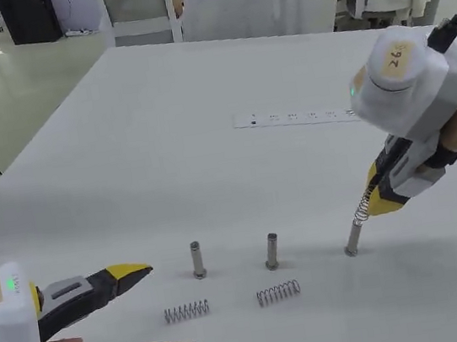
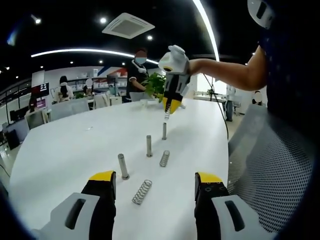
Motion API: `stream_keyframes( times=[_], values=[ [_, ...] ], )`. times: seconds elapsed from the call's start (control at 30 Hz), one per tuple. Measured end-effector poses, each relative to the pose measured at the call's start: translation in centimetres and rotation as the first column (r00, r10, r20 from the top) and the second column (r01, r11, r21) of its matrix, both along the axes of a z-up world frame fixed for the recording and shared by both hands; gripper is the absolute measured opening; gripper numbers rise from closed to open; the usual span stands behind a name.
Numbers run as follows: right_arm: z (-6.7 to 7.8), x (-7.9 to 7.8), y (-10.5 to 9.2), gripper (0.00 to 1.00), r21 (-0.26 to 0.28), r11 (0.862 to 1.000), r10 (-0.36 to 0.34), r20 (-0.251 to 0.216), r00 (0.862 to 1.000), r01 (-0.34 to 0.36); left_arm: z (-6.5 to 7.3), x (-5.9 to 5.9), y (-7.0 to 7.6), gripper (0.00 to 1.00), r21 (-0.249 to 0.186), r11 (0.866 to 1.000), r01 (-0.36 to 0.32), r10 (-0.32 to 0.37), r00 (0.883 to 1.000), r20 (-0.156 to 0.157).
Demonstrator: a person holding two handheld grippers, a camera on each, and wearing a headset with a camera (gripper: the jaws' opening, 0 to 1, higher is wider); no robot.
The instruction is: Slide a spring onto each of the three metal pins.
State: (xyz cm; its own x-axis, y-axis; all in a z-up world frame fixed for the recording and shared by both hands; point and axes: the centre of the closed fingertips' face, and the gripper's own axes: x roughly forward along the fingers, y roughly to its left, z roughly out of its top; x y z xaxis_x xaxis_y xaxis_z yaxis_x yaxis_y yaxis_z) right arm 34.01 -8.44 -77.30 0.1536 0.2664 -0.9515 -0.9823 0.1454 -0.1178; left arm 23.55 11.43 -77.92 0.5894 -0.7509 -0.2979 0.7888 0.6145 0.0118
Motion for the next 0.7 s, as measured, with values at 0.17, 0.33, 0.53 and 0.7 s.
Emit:
stream_keyframes(
  times=[0.17,0.33,0.53,0.7],
  values=[
    [-0.4,0.2,0.0,0.08,-0.014,1.000,0.006,-0.009,1.000,-0.006,0.0,0.0,0.0,0.59,0.001,1.000,-0.001,0.001,1.000,0.000],
    [-0.8,0.5,0.0,0.08,-0.028,1.000,0.010,-0.015,1.000,-0.010,0.0,0.0,0.0,0.59,-0.001,1.000,-0.003,0.003,1.000,0.000],
    [-1.6,0.5,0.1,0.08,-0.042,0.999,0.009,-0.031,0.999,-0.011,-0.1,0.1,0.2,0.58,-0.005,1.000,-0.007,0.007,1.000,-0.002],
    [-2.3,0.6,0.1,0.08,-0.052,0.999,0.006,-0.046,0.999,-0.009,-0.3,0.1,0.2,0.58,-0.003,1.000,-0.004,0.004,1.000,-0.007]
  ],
)
